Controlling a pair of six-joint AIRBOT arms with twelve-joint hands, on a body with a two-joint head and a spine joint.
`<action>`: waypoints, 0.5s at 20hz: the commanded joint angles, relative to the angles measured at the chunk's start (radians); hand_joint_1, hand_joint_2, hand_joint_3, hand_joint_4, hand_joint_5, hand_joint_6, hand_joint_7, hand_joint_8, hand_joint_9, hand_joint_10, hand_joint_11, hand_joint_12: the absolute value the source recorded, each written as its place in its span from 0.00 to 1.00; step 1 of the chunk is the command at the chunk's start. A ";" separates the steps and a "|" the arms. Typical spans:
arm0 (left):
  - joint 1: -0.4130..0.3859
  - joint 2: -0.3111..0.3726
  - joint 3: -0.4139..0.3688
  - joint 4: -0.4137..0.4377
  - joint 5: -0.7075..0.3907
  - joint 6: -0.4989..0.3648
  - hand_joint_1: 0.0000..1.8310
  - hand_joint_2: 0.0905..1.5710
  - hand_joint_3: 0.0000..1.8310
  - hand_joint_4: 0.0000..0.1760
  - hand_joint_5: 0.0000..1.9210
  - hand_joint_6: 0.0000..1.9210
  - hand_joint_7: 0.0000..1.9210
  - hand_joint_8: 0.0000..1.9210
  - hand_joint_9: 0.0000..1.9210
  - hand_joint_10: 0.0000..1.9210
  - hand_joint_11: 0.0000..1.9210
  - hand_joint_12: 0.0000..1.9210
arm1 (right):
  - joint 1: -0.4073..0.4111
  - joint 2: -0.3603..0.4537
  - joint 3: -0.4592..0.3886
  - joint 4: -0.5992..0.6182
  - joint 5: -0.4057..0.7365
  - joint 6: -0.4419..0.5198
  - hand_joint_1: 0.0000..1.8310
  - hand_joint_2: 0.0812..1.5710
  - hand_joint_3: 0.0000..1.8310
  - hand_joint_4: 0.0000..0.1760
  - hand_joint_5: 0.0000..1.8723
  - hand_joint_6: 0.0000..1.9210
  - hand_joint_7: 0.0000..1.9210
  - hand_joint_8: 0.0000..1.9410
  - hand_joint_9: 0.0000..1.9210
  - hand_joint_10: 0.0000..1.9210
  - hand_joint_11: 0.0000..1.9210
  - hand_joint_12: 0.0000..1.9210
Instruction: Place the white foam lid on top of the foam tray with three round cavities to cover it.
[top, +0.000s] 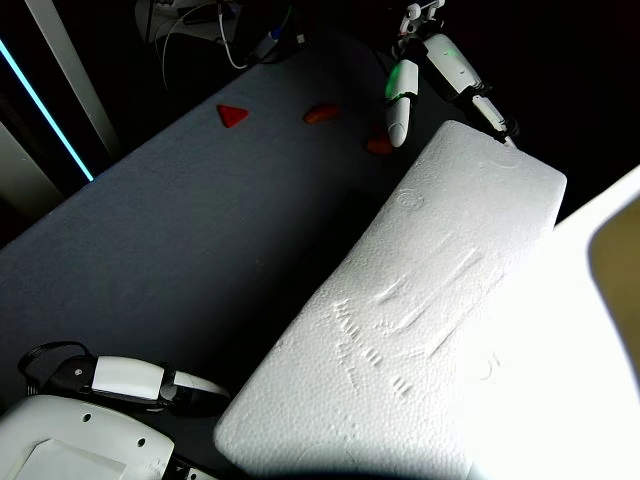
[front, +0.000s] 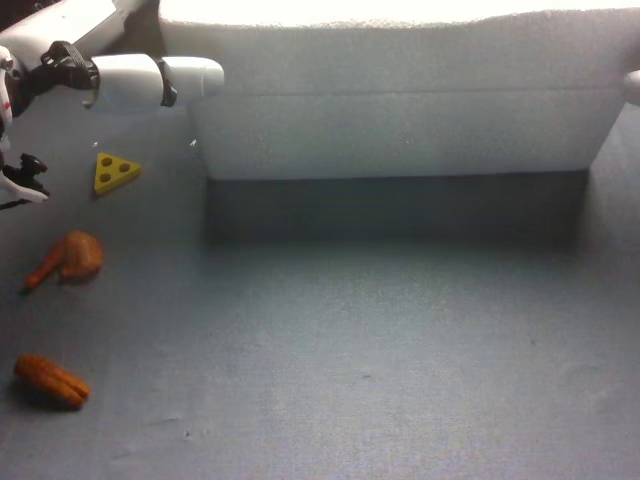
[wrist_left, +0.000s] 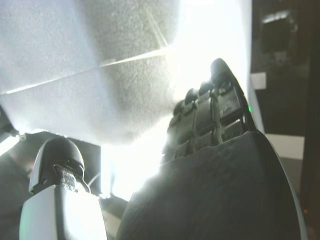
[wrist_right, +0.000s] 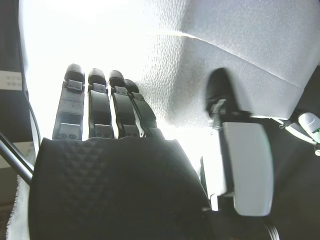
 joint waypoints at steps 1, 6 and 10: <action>0.004 0.005 -0.006 0.006 -0.087 0.005 0.22 0.63 0.00 0.23 0.00 0.00 0.00 0.00 0.00 0.00 0.00 0.16 | 0.002 0.015 -0.002 -0.025 0.092 -0.001 0.27 0.72 0.00 0.00 0.00 0.00 0.00 0.00 0.00 0.00 0.00 0.00; 0.024 0.008 -0.007 -0.007 -0.085 0.006 0.18 0.62 0.00 0.25 0.00 0.00 0.00 0.00 0.00 0.00 0.00 0.41 | -0.026 0.020 0.004 0.007 0.092 -0.002 0.25 0.70 0.00 0.00 0.00 0.00 0.00 0.00 0.00 0.00 0.00 0.00; 0.032 0.013 -0.007 -0.014 -0.090 0.006 0.19 0.63 0.00 0.11 0.00 0.00 0.00 0.00 0.00 0.00 0.00 0.38 | -0.030 0.028 0.000 0.037 0.093 -0.039 0.26 0.71 0.00 0.00 0.00 0.00 0.00 0.00 0.00 0.00 0.00 0.00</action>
